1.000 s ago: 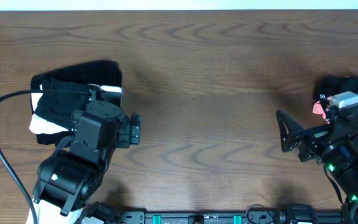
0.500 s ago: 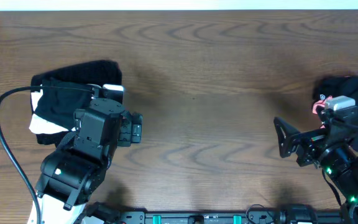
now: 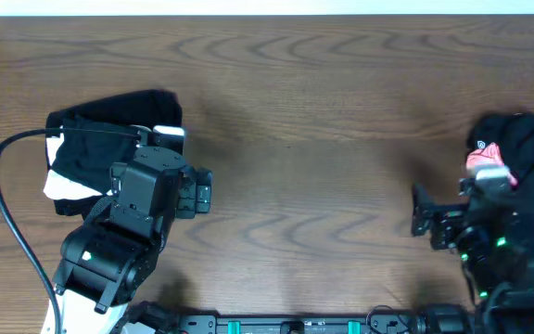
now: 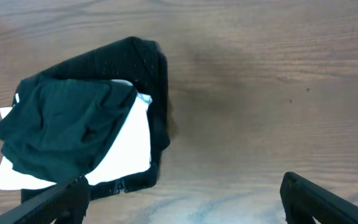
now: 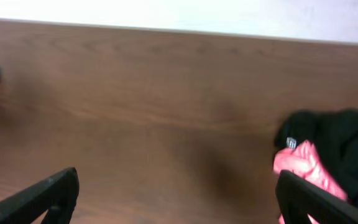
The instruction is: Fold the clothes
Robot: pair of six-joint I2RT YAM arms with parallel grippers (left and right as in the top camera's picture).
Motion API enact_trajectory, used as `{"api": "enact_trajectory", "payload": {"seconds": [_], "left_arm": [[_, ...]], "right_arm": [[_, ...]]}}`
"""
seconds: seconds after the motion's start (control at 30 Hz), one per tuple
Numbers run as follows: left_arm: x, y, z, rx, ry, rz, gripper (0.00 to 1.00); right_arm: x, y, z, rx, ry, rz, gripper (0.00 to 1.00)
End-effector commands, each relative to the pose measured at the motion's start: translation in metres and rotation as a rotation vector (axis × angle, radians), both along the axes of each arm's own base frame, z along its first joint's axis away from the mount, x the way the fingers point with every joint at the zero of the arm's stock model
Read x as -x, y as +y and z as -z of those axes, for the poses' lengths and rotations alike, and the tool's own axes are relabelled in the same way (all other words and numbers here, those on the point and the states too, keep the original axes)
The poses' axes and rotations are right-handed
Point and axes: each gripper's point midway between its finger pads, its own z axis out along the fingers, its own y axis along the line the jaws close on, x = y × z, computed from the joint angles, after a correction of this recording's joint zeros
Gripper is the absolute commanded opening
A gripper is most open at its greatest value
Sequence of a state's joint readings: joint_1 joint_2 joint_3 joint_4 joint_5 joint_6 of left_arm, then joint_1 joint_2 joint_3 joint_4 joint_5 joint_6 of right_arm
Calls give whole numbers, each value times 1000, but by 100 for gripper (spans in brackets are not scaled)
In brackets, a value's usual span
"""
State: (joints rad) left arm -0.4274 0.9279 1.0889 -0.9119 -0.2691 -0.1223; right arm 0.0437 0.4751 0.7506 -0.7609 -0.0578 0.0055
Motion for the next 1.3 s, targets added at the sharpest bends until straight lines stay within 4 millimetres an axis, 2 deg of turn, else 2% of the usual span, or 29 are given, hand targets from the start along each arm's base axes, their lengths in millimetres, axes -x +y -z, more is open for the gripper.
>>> {"api": "enact_trajectory", "payload": {"seconds": [0.0, 0.13, 0.2, 0.37, 0.6, 0.73, 1.27], "left_arm": [[-1, 1, -5, -16, -12, 7, 98], [-1, 1, -5, -16, -12, 7, 98], [-1, 1, -5, -16, -12, 7, 98], [-1, 1, -5, -16, -12, 7, 98], [-1, 1, -5, -16, -12, 7, 98], [-1, 1, -5, -16, -12, 7, 98], [-1, 1, -5, -16, -12, 7, 98]], "right_arm": [[8, -3, 42, 23, 14, 6, 99], [19, -3, 86, 23, 24, 7, 99], [22, -3, 97, 18, 6, 9, 99], [25, -4, 114, 6, -34, 15, 99], [19, -3, 136, -35, -2, 32, 99], [19, -4, 155, -29, 39, 38, 99], [20, -4, 156, -27, 45, 40, 99]]}}
